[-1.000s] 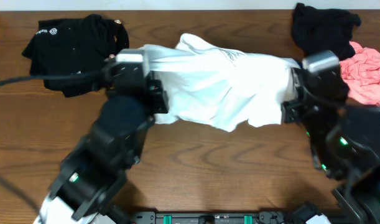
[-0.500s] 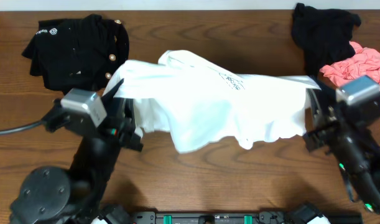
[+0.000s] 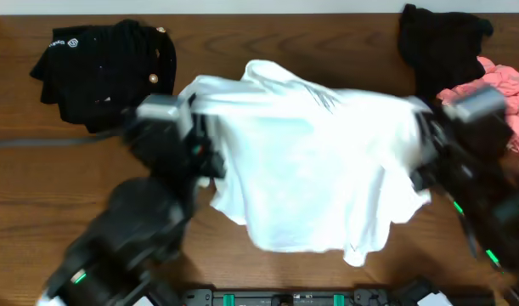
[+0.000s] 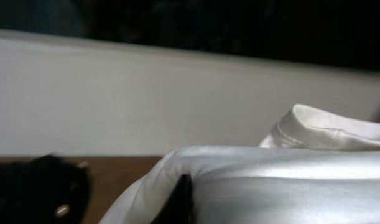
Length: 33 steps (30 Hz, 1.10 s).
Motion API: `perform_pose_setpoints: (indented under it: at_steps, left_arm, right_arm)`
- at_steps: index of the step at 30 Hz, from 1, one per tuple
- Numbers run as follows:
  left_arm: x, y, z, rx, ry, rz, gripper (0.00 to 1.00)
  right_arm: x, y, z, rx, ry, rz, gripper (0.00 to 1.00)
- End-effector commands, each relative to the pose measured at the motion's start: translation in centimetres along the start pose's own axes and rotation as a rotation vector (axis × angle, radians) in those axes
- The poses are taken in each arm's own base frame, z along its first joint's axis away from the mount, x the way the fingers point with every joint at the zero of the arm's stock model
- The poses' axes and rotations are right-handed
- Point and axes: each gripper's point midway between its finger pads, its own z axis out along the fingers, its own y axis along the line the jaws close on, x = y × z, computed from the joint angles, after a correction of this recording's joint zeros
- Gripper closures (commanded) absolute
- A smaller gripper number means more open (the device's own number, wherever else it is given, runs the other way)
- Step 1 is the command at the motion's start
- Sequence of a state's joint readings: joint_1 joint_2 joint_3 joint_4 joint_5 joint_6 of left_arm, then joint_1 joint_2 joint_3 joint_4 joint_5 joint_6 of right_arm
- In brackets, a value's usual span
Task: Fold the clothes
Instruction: 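Spread the t-shirt flat onto the table center with both grippers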
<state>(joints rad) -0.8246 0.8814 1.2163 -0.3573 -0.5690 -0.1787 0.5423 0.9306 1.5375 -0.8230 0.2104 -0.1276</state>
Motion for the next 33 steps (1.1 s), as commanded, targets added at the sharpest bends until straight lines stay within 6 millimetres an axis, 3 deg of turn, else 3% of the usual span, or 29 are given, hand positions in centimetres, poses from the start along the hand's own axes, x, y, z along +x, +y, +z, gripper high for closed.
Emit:
perform_pose_setpoints:
  at_steps: [1, 7, 11, 27, 33]
  left_arm:
    - [1.4, 1.9, 2.4, -0.199, 0.019, 0.07, 0.94]
    - [6.2, 1.5, 7.8, -0.304, 0.125, 0.171, 0.94]
    - [10.0, 2.6, 12.1, -0.384, 0.196, 0.22, 0.94]
    - [20.2, 8.1, 23.4, -0.553, 0.234, 0.198, 0.94]
    - [22.8, 11.0, 26.7, -0.603, 0.166, 0.142, 0.94]
  right_arm:
    - [1.8, -0.8, 4.5, 0.091, 0.113, -0.046, 0.99]
    - [5.4, -0.8, 12.7, 0.125, 0.255, -0.062, 0.99]
    - [8.9, -1.3, 17.6, 0.127, 0.351, -0.052, 0.99]
    - [21.3, -4.3, 31.5, 0.092, 0.486, 0.039, 0.99]
    - [24.0, -5.5, 36.2, 0.126, 0.409, 0.049, 0.99]
